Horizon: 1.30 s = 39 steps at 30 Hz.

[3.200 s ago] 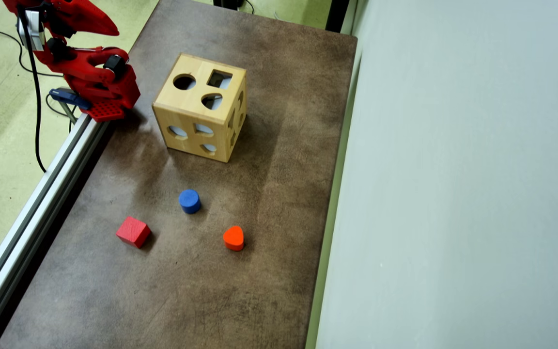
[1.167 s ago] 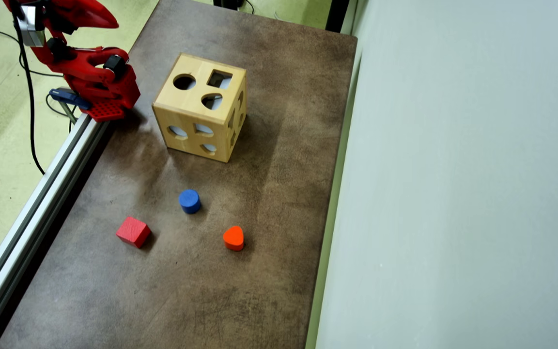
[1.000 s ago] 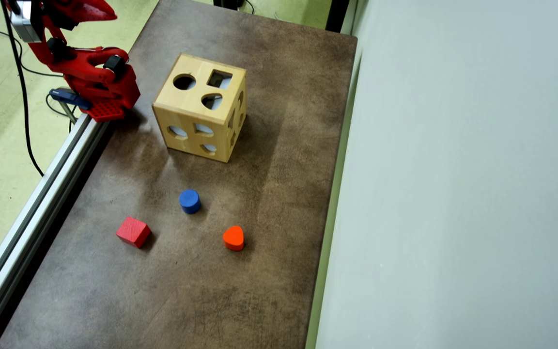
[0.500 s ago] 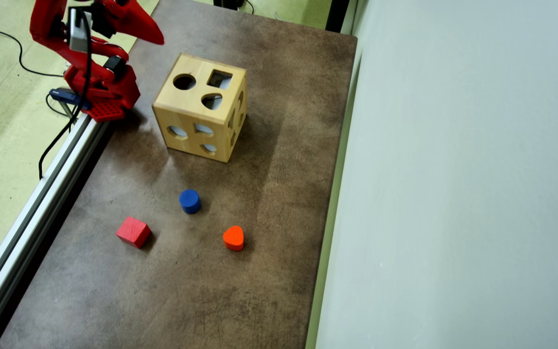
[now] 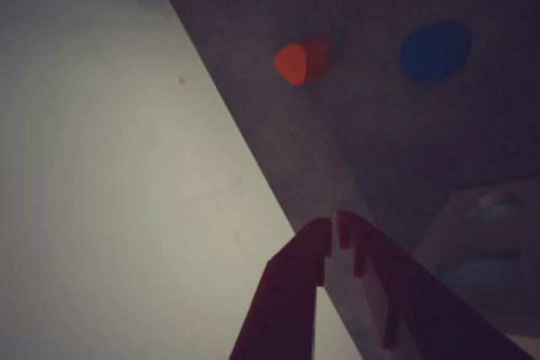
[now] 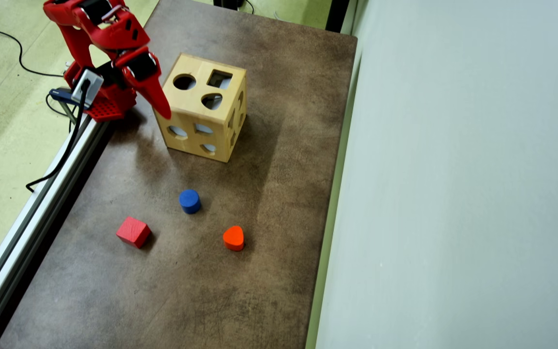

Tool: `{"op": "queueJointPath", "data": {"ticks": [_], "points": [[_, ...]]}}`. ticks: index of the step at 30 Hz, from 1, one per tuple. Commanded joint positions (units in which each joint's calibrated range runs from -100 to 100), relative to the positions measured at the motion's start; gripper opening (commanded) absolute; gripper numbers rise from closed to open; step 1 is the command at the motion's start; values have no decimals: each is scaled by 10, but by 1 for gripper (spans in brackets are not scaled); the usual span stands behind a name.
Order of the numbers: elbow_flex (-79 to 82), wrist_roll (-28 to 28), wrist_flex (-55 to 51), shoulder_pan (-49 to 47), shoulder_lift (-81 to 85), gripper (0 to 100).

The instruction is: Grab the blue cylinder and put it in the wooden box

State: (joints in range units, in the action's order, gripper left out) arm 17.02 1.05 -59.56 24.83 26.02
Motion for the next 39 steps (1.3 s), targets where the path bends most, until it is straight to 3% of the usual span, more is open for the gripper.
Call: {"op": "queueJointPath", "data": {"ticks": [1,9,20,32,39], "points": [[-83,10,-5,4,-70,1],[-151,52,-157,3,-175,2],[-169,54,-159,26,-267,25],[-227,76,-170,27,-360,35],[-227,77,-170,27,-422,36]]}}
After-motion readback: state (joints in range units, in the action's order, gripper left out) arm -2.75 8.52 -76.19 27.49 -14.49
